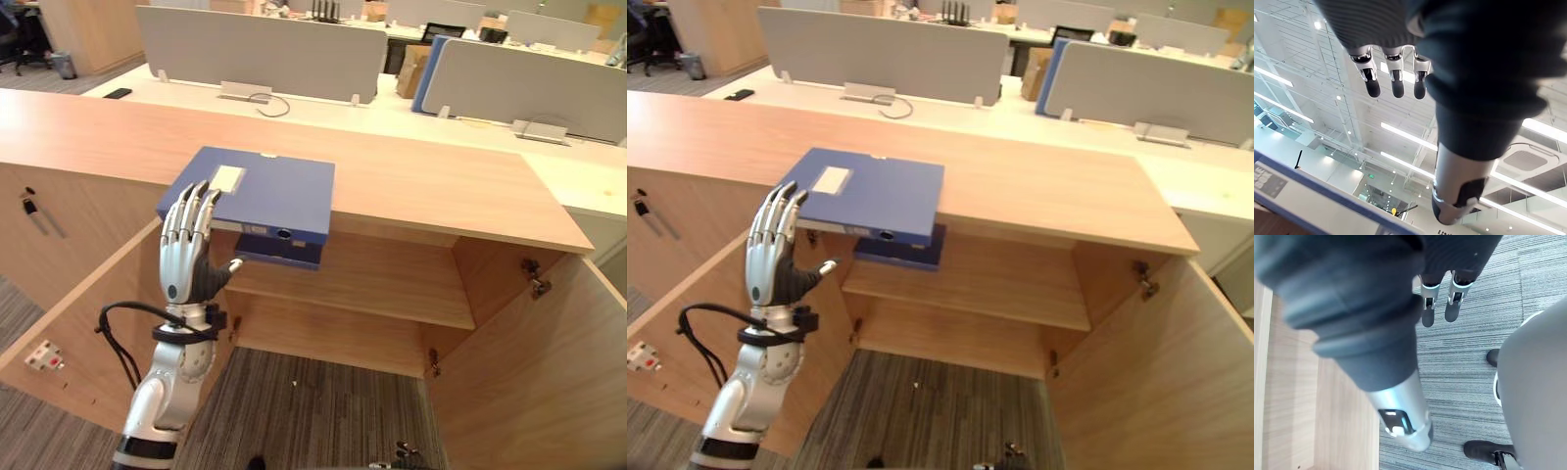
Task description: Walk over to the cabinet, pick up the folder, carry it to the office cabinet, place the folder inside the office cabinet, then close the office cabinet door
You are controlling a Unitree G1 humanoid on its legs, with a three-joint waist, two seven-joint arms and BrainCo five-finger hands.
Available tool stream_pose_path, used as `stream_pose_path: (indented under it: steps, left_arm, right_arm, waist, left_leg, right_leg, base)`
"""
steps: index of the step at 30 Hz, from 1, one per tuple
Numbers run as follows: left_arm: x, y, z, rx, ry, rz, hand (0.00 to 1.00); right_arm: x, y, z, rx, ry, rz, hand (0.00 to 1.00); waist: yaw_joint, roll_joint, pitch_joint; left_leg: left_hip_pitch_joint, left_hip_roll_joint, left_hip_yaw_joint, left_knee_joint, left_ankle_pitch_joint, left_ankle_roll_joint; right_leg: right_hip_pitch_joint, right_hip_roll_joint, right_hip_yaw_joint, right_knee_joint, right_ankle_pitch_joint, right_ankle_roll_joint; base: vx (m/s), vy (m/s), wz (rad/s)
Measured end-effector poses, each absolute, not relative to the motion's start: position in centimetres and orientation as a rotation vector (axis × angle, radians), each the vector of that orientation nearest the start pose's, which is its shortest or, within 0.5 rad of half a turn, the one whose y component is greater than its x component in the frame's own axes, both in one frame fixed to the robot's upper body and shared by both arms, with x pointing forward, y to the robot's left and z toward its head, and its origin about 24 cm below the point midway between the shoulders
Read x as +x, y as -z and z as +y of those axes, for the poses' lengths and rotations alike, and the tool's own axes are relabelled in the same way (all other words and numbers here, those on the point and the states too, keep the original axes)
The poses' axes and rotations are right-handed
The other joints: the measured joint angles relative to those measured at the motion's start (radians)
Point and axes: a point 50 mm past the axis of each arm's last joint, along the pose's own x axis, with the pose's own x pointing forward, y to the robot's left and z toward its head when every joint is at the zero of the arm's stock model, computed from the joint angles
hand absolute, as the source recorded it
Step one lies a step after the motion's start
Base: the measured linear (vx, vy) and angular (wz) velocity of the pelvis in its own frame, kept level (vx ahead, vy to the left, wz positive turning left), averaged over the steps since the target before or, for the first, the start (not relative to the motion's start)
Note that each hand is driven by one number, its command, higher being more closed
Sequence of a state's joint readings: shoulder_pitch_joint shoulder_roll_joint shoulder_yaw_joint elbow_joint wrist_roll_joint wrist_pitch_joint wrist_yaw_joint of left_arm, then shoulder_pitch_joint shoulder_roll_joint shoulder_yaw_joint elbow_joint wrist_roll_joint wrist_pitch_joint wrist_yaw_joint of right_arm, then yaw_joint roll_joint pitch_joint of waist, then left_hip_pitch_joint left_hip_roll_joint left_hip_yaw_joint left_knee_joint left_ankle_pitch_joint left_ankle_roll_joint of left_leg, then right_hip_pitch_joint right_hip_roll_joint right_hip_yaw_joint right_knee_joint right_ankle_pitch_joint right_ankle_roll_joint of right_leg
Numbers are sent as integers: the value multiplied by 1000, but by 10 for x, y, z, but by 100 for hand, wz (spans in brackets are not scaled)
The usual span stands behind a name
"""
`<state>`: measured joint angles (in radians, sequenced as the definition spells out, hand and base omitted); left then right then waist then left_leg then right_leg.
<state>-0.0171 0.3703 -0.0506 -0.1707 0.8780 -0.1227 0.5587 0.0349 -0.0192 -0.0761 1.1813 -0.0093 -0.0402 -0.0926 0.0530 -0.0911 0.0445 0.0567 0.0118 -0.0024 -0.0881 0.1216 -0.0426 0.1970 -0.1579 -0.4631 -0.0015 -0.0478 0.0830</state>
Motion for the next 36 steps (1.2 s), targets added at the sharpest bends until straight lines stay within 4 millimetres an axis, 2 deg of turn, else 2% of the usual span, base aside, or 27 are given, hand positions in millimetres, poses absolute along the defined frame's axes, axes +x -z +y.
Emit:
stream_pose_path:
  steps: [12, 18, 24, 36]
  left_arm:
    - [264, -112, 215, 1317, -396, -538, 0]
    - [276, -109, 225, 1385, -393, -488, 0]
    - [289, -107, 224, 1415, -379, -468, 0]
    - [301, -94, 229, 1465, -336, -384, 0]
  right_arm:
    - [92, 169, -169, -57, 125, 1160, 0]
    - [97, 168, -169, -60, 120, 1148, 0]
    - [98, 167, -169, -65, 104, 1145, 0]
    - [102, 166, -170, -94, 88, 1133, 0]
  waist:
    - [-15, 2, 5]
    - [-39, 5, 9]
    - [-51, 7, 9]
    - [-67, 9, 10]
  left_leg:
    - [19, -2, 21, -3, -13, -1]
    - [34, -3, 37, 1, -19, -2]
    - [36, -2, 45, -2, -20, -2]
    - [49, -2, 60, 1, -27, -3]
  right_leg:
    - [19, 1, 16, -26, 7, -1]
    - [31, 2, 30, -37, 16, 3]
    - [33, 4, 36, -45, 21, 0]
    - [37, 1, 55, -45, 22, 0]
  base:
    - [-1, 8, -5]
    - [12, 6, -7]
    - [-9, 8, -3]
    - [-6, 9, -4]
